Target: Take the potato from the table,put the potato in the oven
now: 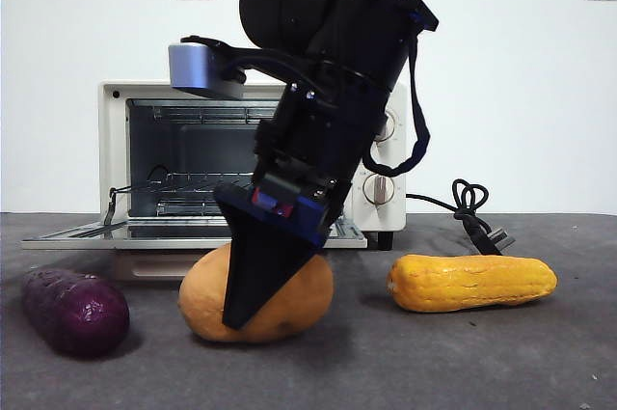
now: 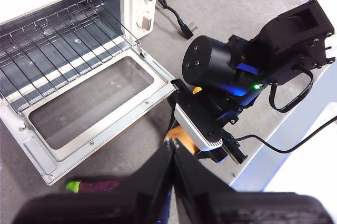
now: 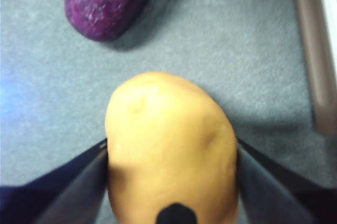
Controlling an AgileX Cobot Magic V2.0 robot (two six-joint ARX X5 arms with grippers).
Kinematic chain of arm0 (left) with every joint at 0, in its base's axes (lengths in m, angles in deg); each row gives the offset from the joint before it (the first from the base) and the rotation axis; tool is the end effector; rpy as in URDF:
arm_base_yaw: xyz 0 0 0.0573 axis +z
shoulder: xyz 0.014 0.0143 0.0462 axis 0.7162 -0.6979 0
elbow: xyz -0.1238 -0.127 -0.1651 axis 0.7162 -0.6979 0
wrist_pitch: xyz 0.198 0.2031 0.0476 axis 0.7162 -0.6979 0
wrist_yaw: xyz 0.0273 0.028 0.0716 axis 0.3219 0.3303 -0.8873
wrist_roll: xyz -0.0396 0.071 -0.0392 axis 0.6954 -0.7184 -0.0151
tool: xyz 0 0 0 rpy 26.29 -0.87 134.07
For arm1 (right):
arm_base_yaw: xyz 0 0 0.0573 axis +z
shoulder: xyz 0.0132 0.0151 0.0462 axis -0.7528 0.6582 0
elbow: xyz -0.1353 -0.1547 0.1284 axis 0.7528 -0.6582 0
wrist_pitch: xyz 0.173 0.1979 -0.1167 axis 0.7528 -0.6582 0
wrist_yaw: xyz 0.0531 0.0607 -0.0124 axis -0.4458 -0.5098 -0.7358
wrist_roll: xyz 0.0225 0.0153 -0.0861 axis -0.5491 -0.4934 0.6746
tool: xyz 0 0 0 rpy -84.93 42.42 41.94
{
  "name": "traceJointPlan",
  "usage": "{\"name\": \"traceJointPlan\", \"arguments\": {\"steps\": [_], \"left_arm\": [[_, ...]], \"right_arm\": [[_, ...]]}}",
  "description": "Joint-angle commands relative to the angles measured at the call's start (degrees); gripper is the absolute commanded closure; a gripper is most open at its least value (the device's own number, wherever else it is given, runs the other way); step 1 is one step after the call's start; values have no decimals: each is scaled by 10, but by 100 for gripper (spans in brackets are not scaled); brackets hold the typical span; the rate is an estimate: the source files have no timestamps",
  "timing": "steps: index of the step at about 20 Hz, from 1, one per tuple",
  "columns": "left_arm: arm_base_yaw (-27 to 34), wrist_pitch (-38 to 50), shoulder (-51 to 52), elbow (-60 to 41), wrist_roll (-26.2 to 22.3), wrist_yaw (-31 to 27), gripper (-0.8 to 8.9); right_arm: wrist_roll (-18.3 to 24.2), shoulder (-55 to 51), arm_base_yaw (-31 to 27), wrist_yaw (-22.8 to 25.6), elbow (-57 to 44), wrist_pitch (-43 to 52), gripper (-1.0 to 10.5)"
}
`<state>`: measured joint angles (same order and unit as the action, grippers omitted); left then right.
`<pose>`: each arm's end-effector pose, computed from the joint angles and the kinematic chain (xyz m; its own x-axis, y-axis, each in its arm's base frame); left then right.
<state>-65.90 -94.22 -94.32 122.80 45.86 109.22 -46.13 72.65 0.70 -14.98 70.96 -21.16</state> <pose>0.1834 -0.0973 0.3829 0.5635 -0.5904 -0.5779 0.6610 0.7418 -0.1132 0.2497 0.3135 0.0820 0.1346 0.4226 -0.8963 -0.9900 0.0958 -0.1035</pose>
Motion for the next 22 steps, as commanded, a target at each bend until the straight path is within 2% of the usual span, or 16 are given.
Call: {"name": "traceJointPlan", "arguments": {"steps": [1,6,9,12,14,16,19,22], "left_arm": [[-1,1,2,0,-3,-1,821],[-1,1,2,0,-10,-4,821],[-1,-1,2,0,-10,-16,821],[-1,-12,2,0,-10,-16,821],[-1,-15,2,0,-10,-16,821],[-1,-15,2,0,-10,-16,821],[-1,-17,2,0,-10,-16,821],[-1,-23,2,0,-10,-16,821]], "right_arm": [[-40,-22,2,-3,0,-3,963],[-110,-112,1,2,0,45,963],[-160,-130,-18,61,0,145,964],[-213,-104,-50,76,0,220,963],[-246,-78,-68,103,1,266,964],[-273,-54,-82,104,1,306,964],[-296,-18,-94,132,2,354,964],[-330,15,-107,134,17,381,964]]}}
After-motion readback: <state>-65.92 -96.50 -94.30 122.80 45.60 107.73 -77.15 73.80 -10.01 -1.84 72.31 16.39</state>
